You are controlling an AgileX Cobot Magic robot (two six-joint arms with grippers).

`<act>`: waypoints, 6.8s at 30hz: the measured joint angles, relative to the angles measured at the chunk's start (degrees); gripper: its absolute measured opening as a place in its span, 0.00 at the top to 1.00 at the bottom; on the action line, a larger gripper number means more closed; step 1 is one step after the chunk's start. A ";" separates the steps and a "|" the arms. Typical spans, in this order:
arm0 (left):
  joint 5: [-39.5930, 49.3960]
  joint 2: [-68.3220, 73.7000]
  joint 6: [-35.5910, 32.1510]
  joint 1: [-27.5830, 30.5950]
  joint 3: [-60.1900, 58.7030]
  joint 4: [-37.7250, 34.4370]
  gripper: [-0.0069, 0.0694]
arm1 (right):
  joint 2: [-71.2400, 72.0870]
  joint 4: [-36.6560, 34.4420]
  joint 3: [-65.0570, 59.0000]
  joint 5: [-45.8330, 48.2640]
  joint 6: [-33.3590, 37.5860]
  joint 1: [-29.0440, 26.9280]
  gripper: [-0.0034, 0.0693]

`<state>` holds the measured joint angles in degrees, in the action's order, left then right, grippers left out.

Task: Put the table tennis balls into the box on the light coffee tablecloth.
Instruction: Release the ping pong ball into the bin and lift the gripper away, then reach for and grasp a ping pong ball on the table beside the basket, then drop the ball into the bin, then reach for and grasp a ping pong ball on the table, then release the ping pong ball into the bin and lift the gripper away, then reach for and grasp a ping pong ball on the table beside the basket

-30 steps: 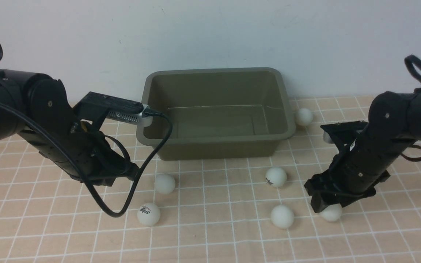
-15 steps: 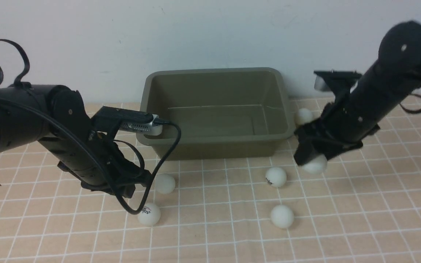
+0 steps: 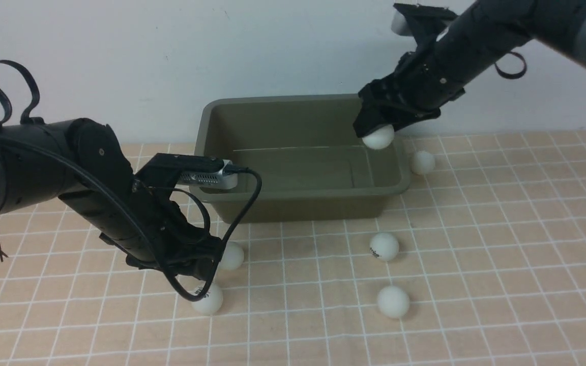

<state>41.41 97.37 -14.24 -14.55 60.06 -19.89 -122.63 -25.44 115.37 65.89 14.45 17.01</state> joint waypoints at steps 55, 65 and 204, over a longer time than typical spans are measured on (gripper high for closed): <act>3.42 7.24 -8.33 0.00 0.50 -5.00 0.53 | -5.29 7.25 21.32 5.56 -2.39 -0.23 0.20; 10.25 0.39 -6.87 0.00 12.36 -5.44 0.53 | 10.86 11.77 2.32 5.81 -5.00 -10.35 0.20; -11.96 1.18 -55.72 5.15 -5.53 -40.82 0.28 | -21.15 13.15 23.96 -6.71 -9.43 5.98 0.39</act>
<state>29.45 98.55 -69.96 -9.40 54.53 -60.71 -143.78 -12.29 139.33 59.17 5.03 22.99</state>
